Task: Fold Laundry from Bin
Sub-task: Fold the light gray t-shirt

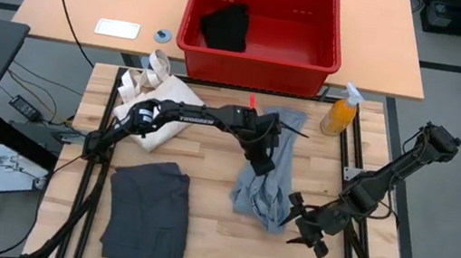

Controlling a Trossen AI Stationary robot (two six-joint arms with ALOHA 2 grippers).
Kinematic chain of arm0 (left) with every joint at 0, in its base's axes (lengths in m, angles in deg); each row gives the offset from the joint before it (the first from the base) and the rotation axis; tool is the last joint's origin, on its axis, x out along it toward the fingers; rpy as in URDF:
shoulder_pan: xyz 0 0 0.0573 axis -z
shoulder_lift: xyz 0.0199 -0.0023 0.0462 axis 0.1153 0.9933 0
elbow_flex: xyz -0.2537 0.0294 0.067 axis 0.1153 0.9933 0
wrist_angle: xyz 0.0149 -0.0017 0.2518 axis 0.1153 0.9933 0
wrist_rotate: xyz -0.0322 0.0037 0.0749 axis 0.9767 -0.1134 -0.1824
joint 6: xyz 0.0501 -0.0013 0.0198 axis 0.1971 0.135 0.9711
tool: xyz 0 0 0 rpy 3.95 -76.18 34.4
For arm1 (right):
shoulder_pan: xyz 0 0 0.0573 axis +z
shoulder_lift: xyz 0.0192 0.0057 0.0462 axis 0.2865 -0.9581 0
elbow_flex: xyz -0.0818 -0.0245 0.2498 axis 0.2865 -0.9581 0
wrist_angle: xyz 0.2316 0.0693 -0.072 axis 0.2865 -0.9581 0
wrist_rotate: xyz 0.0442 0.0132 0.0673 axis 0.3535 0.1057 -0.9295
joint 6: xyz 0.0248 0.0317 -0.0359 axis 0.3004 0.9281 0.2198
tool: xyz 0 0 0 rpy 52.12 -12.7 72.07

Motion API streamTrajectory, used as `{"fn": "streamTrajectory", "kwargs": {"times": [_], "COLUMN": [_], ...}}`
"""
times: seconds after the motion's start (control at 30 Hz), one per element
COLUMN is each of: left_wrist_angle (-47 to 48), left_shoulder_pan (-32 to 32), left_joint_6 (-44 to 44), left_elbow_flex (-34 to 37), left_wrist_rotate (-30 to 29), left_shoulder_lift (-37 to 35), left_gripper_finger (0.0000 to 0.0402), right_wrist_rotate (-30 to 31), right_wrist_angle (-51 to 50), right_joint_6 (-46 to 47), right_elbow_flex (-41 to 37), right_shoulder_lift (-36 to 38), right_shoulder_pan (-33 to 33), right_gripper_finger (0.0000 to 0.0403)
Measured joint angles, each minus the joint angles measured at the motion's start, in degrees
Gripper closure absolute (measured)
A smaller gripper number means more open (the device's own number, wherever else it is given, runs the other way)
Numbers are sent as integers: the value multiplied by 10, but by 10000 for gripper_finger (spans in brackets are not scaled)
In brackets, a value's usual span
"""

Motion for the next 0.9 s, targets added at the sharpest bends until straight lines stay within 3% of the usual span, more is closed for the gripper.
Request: {"fn": "streamTrajectory", "kwargs": {"times": [0.33,0.63,0.7,0.8,0.9], "left_wrist_angle": [-3,-3,-3,-3,-3], "left_shoulder_pan": [-2,-4,-4,-4,-4], "left_joint_6": [-11,-4,-4,-3,-3], "left_elbow_flex": [0,0,0,0,0], "left_wrist_rotate": [0,0,0,0,0], "left_shoulder_lift": [0,0,0,0,0], "left_gripper_finger": [385,385,385,385,385], "right_wrist_rotate": [69,43,54,43,42], "right_wrist_angle": [8,29,35,31,13], "right_joint_6": [-42,-64,-71,-79,-60], "right_elbow_flex": [-7,-23,-23,-23,-23], "right_shoulder_lift": [-25,-112,-128,-149,-156], "right_shoulder_pan": [-6,-29,-31,-36,-40], "right_gripper_finger": [224,235,268,364,391]}}
